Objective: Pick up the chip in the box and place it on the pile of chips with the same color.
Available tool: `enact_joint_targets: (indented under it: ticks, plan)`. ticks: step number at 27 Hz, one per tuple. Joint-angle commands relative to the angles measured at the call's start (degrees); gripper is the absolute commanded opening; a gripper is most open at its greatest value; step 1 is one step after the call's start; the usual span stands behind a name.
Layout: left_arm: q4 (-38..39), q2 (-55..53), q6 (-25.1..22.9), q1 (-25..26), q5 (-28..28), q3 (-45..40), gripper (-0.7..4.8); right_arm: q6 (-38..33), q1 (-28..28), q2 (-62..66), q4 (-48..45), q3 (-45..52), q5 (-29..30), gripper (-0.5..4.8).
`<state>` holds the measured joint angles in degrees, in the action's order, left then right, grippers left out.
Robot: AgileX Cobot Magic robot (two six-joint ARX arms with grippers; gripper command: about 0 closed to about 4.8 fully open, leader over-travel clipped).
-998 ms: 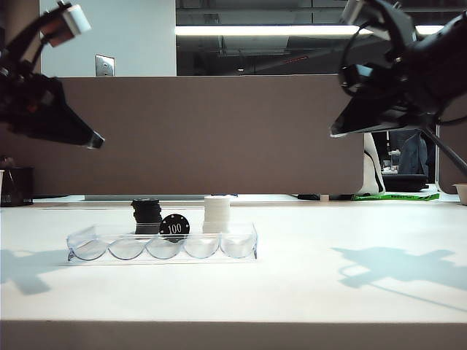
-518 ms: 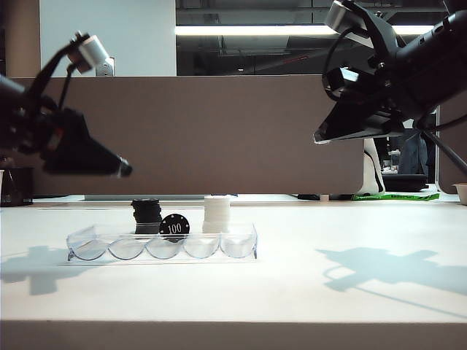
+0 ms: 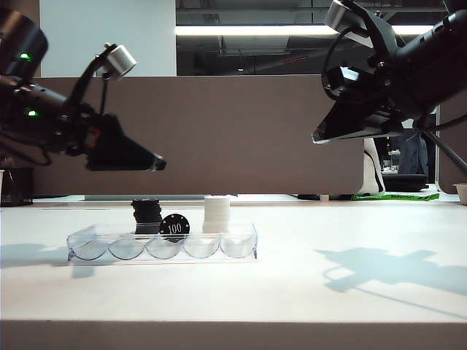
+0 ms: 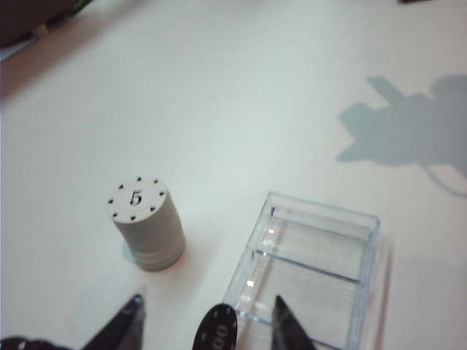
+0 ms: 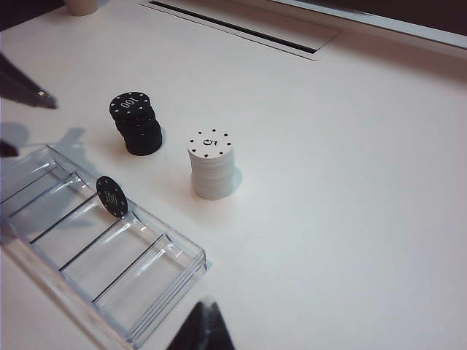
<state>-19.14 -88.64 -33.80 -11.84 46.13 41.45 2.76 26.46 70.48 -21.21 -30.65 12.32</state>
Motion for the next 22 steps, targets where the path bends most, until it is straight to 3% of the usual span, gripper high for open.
enact_joint_targets:
  ticks: [1, 7, 17, 22]
  plan:
    - [1.9, -2.8, -0.1, 0.0, 3.3, 3.1, 2.20, -0.2, 0.0, -0.2, -1.1, -0.3, 1.1, -0.06]
    - [6.1, -5.9, -0.3, 0.0, 5.6, 6.4, 2.20, -0.2, 0.0, -0.3, -1.1, -0.3, 1.7, -0.06]
    - [13.2, -7.1, -11.0, 0.0, 2.5, 6.8, 2.20, -0.1, 0.0, -0.2, -1.1, -0.3, 1.8, -0.06]
    - [13.8, -7.9, -13.0, 0.0, 1.1, 7.0, 2.20, -0.1, 0.0, -0.2, -1.1, -0.3, 1.8, -0.06]
